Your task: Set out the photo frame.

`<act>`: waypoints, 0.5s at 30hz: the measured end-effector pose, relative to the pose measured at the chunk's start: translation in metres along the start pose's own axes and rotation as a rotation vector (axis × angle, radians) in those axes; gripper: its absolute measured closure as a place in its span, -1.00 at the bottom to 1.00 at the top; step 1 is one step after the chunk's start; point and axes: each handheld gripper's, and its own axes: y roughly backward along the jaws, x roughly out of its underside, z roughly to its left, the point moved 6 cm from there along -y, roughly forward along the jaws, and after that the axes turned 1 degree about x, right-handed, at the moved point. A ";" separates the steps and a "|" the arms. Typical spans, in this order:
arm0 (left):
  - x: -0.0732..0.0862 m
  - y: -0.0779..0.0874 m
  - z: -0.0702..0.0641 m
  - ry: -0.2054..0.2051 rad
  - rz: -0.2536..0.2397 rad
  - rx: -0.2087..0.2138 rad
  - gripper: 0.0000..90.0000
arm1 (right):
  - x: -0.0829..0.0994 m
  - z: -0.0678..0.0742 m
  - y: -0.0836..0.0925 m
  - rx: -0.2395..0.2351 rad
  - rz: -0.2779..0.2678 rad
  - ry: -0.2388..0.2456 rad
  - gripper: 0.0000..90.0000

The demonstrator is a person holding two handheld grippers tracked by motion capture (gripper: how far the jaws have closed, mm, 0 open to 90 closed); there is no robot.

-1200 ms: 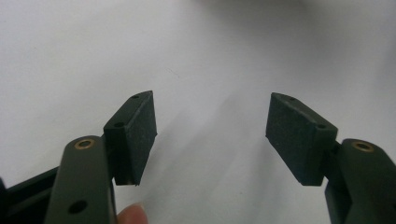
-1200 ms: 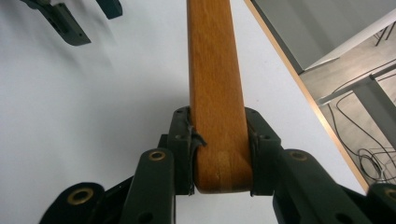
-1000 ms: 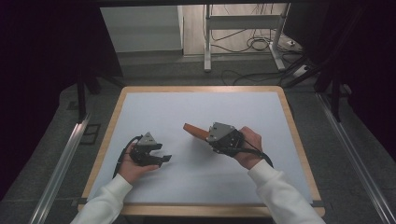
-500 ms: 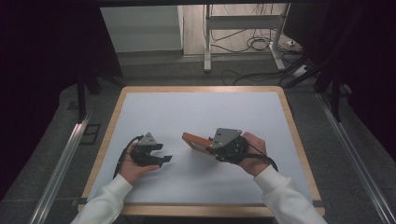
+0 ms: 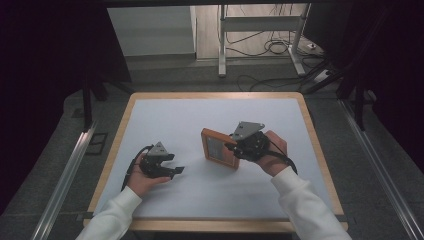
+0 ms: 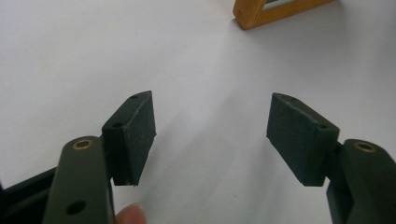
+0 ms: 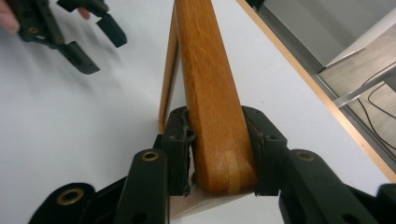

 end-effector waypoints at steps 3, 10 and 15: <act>0.000 0.000 0.000 0.000 -0.002 0.000 -0.29 | 0.001 -0.007 -0.003 0.011 0.002 -0.021 0.36; -0.001 0.001 0.000 -0.004 -0.012 -0.003 -0.30 | 0.004 -0.021 -0.012 0.034 0.002 -0.076 0.23; -0.001 0.001 0.000 -0.005 -0.013 -0.005 -0.30 | 0.007 -0.033 -0.021 0.056 0.008 -0.121 0.11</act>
